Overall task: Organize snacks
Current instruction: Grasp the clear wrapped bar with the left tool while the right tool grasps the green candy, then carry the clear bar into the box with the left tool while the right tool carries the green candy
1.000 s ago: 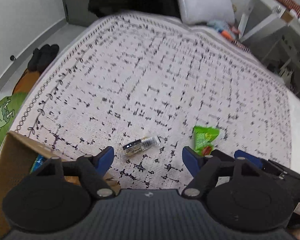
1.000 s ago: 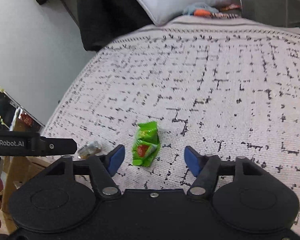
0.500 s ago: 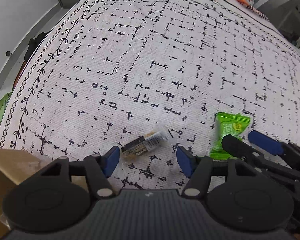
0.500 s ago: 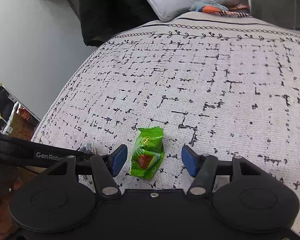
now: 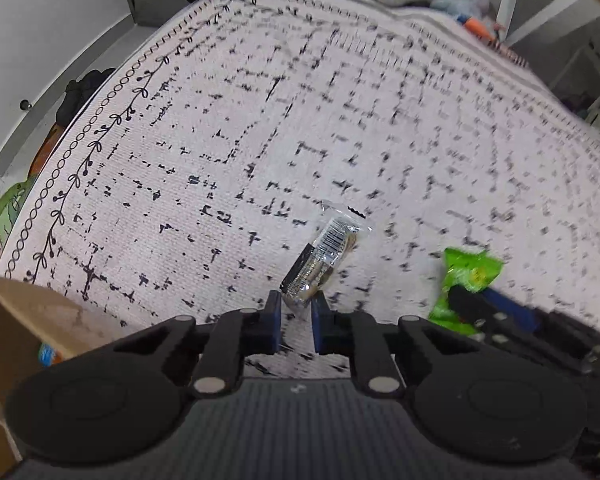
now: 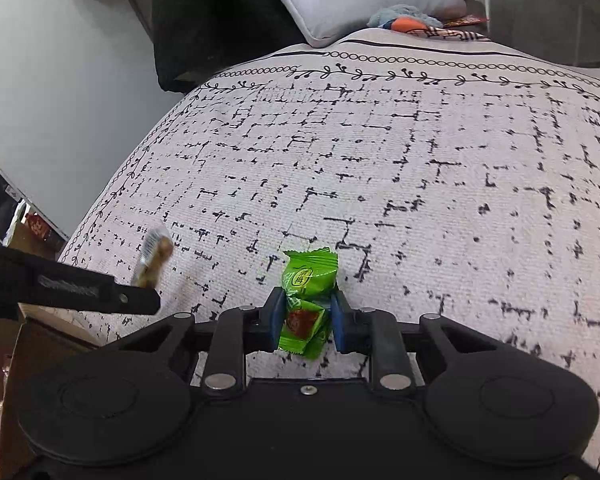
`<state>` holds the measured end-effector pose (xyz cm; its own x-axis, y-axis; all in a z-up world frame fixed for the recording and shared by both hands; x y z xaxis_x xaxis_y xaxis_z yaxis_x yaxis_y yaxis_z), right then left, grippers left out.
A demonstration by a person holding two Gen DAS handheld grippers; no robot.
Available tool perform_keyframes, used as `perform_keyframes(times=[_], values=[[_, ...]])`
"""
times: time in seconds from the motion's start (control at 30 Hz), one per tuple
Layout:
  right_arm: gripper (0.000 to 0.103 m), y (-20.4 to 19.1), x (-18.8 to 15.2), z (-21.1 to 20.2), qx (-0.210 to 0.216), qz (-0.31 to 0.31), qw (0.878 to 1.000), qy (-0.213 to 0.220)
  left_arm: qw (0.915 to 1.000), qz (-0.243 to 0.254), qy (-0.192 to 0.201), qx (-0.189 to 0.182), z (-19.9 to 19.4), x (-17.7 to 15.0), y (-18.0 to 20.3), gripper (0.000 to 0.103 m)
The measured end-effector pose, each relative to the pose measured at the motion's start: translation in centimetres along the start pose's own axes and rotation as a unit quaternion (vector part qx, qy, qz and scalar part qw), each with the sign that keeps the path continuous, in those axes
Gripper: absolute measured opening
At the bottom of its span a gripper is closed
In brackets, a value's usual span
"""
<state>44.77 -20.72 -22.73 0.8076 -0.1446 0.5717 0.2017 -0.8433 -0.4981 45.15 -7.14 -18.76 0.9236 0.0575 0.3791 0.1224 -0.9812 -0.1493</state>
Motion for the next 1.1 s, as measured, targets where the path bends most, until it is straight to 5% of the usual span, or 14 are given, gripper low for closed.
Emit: perform_keyframes(times=[0.43, 1.1], values=[[0.024, -0.6, -0.3, -5.6, -0.026, 0.038, 0.998, 0.049, 0.9986, -0.003, 0.033, -0.041, -6.3, -2.0, -0.7, 0.014], [0.024, -8.5, -2.1, -12.8, -0.023, 0.013, 0.995, 0.098, 0.9927, -0.057, 0.079, -0.071, -13.3, -6.7, -7.8, 0.014]])
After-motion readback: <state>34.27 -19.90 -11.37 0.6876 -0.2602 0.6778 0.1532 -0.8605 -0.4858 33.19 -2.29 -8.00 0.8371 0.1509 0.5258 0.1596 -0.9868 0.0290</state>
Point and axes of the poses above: each gripper's, at about its wrist camera, not at the fingertips, and z roughly the way its jaws point, y to its right, x to its top, the point moved 4 cm from there along z, roughly the way its jaws point, and after that the axes turned 11 degrees about x, right-handed, at the moved point
